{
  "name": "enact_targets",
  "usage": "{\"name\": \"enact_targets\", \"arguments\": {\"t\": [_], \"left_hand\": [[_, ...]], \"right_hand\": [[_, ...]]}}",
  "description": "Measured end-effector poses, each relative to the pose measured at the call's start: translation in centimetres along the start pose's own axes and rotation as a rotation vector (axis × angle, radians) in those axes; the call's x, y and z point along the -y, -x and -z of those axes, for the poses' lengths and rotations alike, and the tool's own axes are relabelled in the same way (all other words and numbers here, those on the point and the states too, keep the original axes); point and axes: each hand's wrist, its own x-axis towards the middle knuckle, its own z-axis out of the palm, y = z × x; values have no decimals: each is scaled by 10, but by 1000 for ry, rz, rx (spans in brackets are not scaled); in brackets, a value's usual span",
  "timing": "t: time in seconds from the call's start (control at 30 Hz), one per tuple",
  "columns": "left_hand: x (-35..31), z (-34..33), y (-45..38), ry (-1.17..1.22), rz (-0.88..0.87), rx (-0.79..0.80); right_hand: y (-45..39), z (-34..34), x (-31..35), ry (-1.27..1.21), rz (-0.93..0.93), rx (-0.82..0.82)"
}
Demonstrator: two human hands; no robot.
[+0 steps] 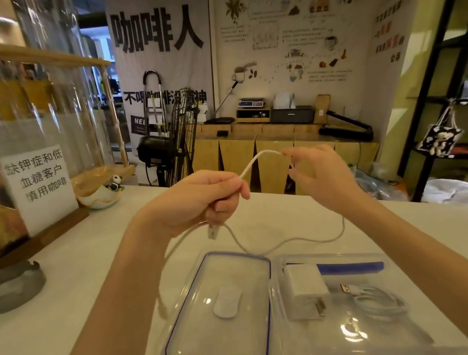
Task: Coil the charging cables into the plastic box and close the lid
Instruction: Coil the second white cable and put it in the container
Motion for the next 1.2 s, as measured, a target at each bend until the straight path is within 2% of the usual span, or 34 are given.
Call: {"name": "enact_targets", "arguments": {"t": [0.17,0.23,0.3,0.47,0.57,0.67,0.73,0.83,1.0,1.1,1.2], "left_hand": [[4,-22,-15,187,-57,-46],[4,-25,-17,286,-67,-63],[4,-26,-16,327,-58,-81],[4,-23,-13,66,-43,-118],[4,-16,-10,-141,-31,-117],[4,-13,-4,-349,51,-28],[5,-14,-4,-400,96,39],[5,-18,-6,-282,30,27],[-3,-33,-11,301,-150,-90],[-7,-38,-14,463,-128,-113],[-8,-35,-13,508,-92,-86]], "right_hand": [[8,8,39,-284,295,46],[9,9,45,-250,450,21],[10,10,44,-171,495,20],[15,8,37,-7,506,-19],[20,3,34,74,564,32],[22,3,33,80,539,25],[21,6,35,23,472,-17],[18,10,38,-98,366,9],[15,2,39,-476,183,70],[15,-4,40,-616,132,104],[15,-4,41,-686,123,141]]}}
